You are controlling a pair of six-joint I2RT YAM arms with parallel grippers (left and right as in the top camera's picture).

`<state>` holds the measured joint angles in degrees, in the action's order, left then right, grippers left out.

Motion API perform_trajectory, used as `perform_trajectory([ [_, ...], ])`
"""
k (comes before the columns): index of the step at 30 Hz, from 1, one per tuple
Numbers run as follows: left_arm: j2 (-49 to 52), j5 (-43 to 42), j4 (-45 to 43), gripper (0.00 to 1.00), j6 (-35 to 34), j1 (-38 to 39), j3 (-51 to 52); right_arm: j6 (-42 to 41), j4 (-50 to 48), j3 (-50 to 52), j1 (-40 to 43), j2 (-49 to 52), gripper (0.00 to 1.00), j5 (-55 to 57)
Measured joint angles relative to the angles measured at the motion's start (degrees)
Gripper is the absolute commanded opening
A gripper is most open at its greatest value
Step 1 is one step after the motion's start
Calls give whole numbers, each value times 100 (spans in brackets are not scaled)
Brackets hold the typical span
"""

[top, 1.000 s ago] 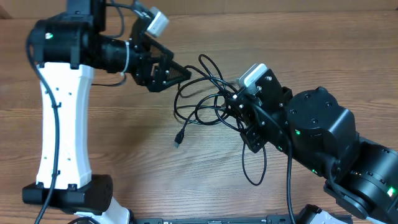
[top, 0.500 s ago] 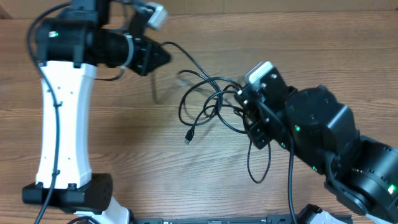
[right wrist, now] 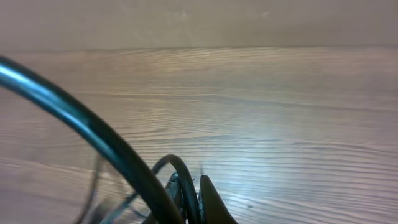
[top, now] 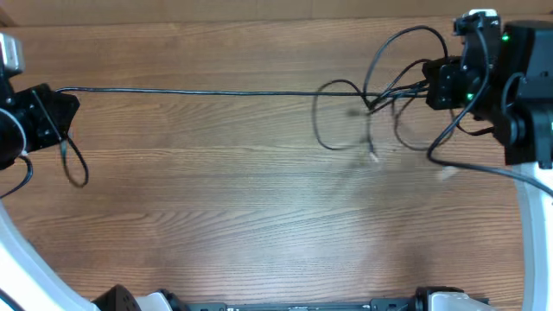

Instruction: Untangle cables

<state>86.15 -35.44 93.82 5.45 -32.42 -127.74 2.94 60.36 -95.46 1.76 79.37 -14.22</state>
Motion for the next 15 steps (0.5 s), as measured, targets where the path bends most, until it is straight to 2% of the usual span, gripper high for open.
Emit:
perform_trajectory([
  [3,-66,-98,-81,4,-92,-50,-2,-46,-208,0,125,44,4,-66],
  [6,-90,149,-127,4,-199,-111,-2,-157,-505,0,363,197,4,188],
  [11,-437,798,-267,4,-507,-149,-2,-374,-621,0,1731,833,4,-90],
  [15,-570,918,-302,4,-605,-149,-15,-555,-535,0,2142,955,4,-640],
])
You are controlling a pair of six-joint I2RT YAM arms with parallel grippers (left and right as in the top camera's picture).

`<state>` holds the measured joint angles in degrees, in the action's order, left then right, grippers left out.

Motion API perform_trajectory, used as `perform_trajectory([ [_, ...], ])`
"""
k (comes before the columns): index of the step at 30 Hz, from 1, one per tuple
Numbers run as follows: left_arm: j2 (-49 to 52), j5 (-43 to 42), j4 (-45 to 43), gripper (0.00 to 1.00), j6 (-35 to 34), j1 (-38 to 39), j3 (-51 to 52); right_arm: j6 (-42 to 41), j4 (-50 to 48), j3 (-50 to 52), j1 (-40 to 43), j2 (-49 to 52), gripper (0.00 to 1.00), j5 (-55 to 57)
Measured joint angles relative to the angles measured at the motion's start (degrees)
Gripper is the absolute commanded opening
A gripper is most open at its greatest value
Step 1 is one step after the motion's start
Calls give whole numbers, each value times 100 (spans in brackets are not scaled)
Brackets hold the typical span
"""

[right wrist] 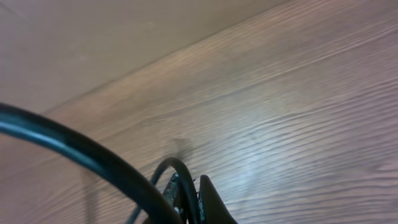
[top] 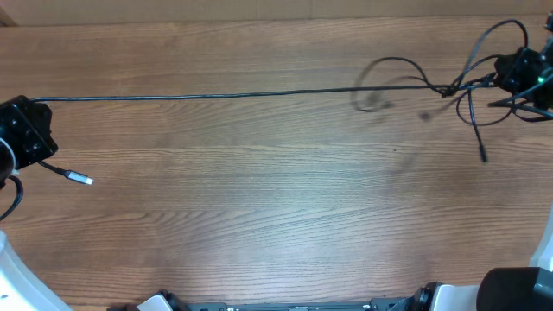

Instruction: Untangle cables

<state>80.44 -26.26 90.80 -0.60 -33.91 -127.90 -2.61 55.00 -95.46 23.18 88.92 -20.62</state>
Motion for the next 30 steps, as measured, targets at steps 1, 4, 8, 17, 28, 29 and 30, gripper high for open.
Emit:
perform_trajectory([
  [1,11,7,-46,4,-42,-15,0,-20,-20,0,-44,-7,4,-125],
  [4,70,68,-173,4,-90,-105,0,-35,-4,0,-468,-7,4,-107],
  [8,122,105,-254,4,-98,-149,0,-35,166,0,-1908,-7,4,168],
  [17,251,44,-275,4,-94,302,0,-280,481,15,-4776,-7,4,304],
  [28,918,-181,-817,100,-83,2745,0,-455,420,507,-6446,179,100,890],
  [29,988,-122,-815,100,-116,2826,0,-442,476,507,-6441,179,100,951],
  [30,1058,-44,-815,100,-120,2876,0,-442,562,507,-6437,179,100,1051],
])
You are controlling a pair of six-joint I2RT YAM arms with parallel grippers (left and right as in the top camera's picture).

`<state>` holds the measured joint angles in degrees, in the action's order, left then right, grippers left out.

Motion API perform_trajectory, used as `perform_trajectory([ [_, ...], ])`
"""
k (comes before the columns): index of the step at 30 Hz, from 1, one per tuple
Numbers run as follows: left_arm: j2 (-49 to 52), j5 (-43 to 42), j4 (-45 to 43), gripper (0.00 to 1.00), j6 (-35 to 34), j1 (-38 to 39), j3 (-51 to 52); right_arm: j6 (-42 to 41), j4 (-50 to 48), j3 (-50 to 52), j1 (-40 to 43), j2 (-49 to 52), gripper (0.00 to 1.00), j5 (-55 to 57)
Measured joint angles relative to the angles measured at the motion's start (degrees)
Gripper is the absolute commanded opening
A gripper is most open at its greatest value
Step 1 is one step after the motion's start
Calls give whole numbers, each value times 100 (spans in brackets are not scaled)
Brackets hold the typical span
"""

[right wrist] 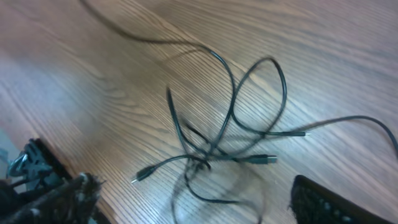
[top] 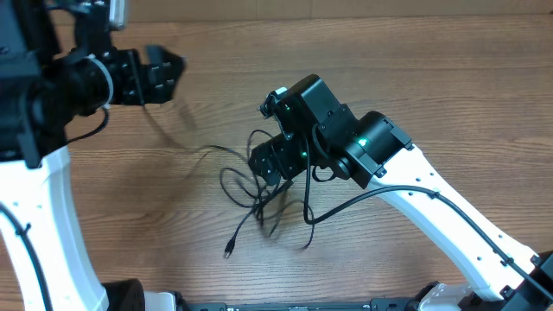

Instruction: Untangle cables

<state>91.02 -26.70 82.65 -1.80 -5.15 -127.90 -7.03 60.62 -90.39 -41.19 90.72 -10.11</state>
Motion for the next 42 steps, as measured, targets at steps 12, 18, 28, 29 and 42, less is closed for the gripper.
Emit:
perform_trajectory([
  [12,42,852,2,100,-262,31,2,42,-1327,1495,-420,-4,97,-20],
  [18,33,894,70,100,-275,31,2,1379,-2835,2787,-765,26,97,-122],
  [28,33,896,304,100,-273,31,2,1945,-4017,2986,-726,1058,4,-33],
  [29,33,896,306,100,-271,31,2,1884,-4019,2988,-726,1137,4,-35],
  [42,33,920,372,100,-269,31,2,1298,374,-2813,-695,352,4,1043],
])
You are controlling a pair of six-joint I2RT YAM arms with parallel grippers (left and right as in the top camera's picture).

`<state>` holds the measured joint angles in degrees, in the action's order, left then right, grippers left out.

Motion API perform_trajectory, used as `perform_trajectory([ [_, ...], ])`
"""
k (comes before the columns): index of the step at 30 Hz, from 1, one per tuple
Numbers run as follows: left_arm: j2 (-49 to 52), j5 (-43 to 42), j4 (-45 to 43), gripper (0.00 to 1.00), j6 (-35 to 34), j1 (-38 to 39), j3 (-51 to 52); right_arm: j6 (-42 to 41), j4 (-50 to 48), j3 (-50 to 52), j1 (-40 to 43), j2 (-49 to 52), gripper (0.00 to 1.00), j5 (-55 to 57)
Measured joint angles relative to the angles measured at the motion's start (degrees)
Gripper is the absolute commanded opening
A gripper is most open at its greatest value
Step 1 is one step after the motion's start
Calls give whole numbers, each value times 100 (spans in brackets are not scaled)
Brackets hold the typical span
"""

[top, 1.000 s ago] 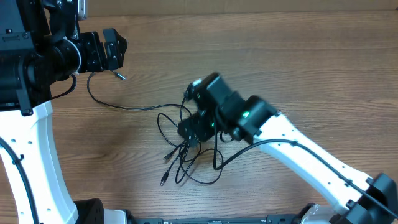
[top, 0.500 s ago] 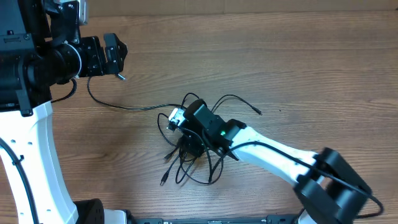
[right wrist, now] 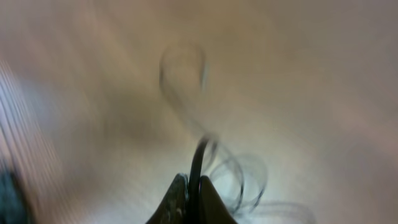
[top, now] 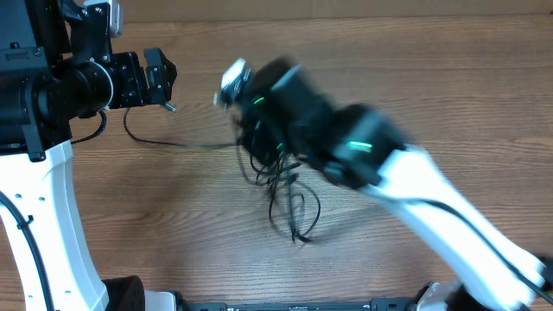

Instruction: Untangle cables

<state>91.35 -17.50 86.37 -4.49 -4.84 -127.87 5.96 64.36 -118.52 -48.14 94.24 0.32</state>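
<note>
A black cable tangle (top: pixel 289 203) dangles in loose loops under my right gripper (top: pixel 259 145), which is blurred by motion near the table's middle. In the right wrist view the right gripper (right wrist: pixel 194 182) is shut on one black cable strand (right wrist: pixel 198 158), and blurred loops (right wrist: pixel 239 177) trail beyond it. One strand (top: pixel 186 144) runs left from the tangle, curls up and reaches my left gripper (top: pixel 161 79) at the upper left. That gripper looks shut on the strand near its end. A small connector (top: pixel 170 107) sticks out just below it.
Wooden table (top: pixel 449 104) with a back edge along the top of the overhead view. The left arm's white link (top: pixel 52 207) stands at the left side. The right arm's white link (top: pixel 449 216) crosses the lower right.
The right gripper was open over the tangle lying on the table. Now it is shut on a strand, sits further left, and the loops hang beneath it. The left gripper has stayed in place.
Both grippers held the cable stretched across the table, with the knot near the right one. Then they stood wider apart, the line taut. Later the tangle lay mid-table under the open right gripper, the left gripper at upper left. Now the right grips a strand again.
</note>
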Motion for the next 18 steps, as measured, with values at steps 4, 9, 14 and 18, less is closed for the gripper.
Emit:
perform_trajectory([
  [4,0,-2,87,100,0,0,-2,-4,-26,-1541,175,-345,4,186],
  [9,0,-2,122,100,0,0,0,-4,-669,-2090,376,-428,4,282],
  [14,0,-2,153,100,0,0,-2,0,-1375,-2083,391,-179,4,197],
  [18,48,-4,251,100,20,0,-2,55,-1416,-2081,568,-184,4,227],
])
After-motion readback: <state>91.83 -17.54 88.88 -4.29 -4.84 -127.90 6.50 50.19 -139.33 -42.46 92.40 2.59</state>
